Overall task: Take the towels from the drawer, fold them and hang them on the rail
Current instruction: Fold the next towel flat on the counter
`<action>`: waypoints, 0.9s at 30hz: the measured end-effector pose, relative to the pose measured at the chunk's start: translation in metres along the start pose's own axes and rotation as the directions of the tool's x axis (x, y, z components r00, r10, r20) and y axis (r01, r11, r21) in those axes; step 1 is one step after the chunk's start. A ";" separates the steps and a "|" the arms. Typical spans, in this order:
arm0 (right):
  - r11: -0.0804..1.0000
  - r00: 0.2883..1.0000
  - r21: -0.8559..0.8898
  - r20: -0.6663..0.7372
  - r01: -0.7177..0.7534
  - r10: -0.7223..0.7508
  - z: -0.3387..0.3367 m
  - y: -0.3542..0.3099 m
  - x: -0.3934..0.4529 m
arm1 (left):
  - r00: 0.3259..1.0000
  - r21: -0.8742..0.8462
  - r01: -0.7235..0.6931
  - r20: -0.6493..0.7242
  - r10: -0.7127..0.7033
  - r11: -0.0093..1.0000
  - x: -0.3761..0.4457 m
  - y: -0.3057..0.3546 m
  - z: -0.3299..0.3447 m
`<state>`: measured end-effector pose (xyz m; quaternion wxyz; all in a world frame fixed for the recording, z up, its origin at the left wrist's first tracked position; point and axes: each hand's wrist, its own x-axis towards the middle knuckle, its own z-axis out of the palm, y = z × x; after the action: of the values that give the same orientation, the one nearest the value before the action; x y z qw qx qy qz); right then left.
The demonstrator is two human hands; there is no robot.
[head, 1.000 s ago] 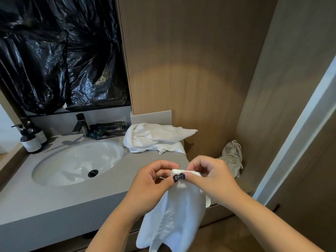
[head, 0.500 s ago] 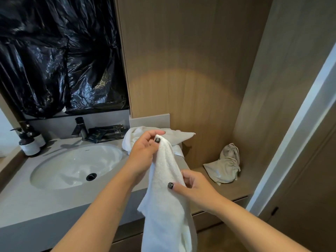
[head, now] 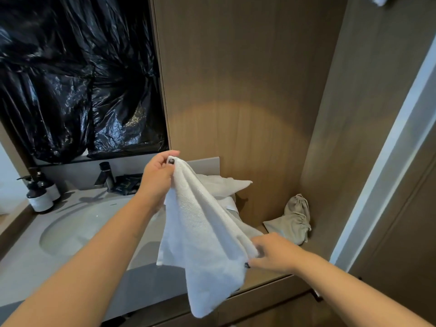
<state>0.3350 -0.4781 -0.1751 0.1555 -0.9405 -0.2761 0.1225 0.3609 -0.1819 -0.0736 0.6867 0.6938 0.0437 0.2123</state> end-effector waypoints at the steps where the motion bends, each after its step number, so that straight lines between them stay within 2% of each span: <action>1: 0.993 0.999 -0.106 0.009 -0.043 0.044 -0.004 0.010 -0.001 | 0.999 0.025 0.011 -0.032 -0.011 1.000 0.004 -0.003 -0.006; 4: 0.954 0.990 -0.266 -0.072 -0.138 0.123 -0.019 0.037 -0.005 | 1.000 0.161 0.006 -0.032 -0.001 0.987 0.009 -0.019 -0.023; 10: 0.859 0.947 -0.437 -0.284 -0.267 0.150 -0.055 0.061 -0.014 | 0.981 0.464 -0.173 0.159 0.110 0.869 -0.002 -0.049 -0.042; 14: 0.853 0.830 -0.315 -0.516 -0.415 0.213 -0.076 0.070 -0.022 | 0.957 0.580 -0.218 0.284 0.056 0.785 -0.012 -0.062 -0.044; 16: 0.832 0.795 -0.287 -0.544 -0.475 0.267 -0.084 0.071 -0.028 | 0.948 0.579 -0.248 0.311 0.071 0.777 -0.018 -0.064 -0.039; 19: 0.794 0.759 -0.213 -0.506 -0.569 0.409 -0.090 0.070 -0.037 | 0.939 0.561 -0.298 0.318 0.131 0.772 -0.024 -0.066 -0.029; 24: 0.828 0.661 0.058 -0.571 -0.558 0.486 -0.081 0.066 -0.045 | 0.945 0.556 -0.312 0.263 0.193 0.770 -0.030 -0.068 -0.028; 27: 0.869 0.629 0.214 -0.617 -0.445 0.474 -0.076 0.057 -0.037 | 0.926 0.603 -0.370 0.299 0.230 0.707 -0.033 -0.067 -0.038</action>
<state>0.3560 -0.5618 -0.1198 0.2245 -0.9582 0.0470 -0.1712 0.3327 -0.1543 -0.1480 0.3602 0.9034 -0.0692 0.2221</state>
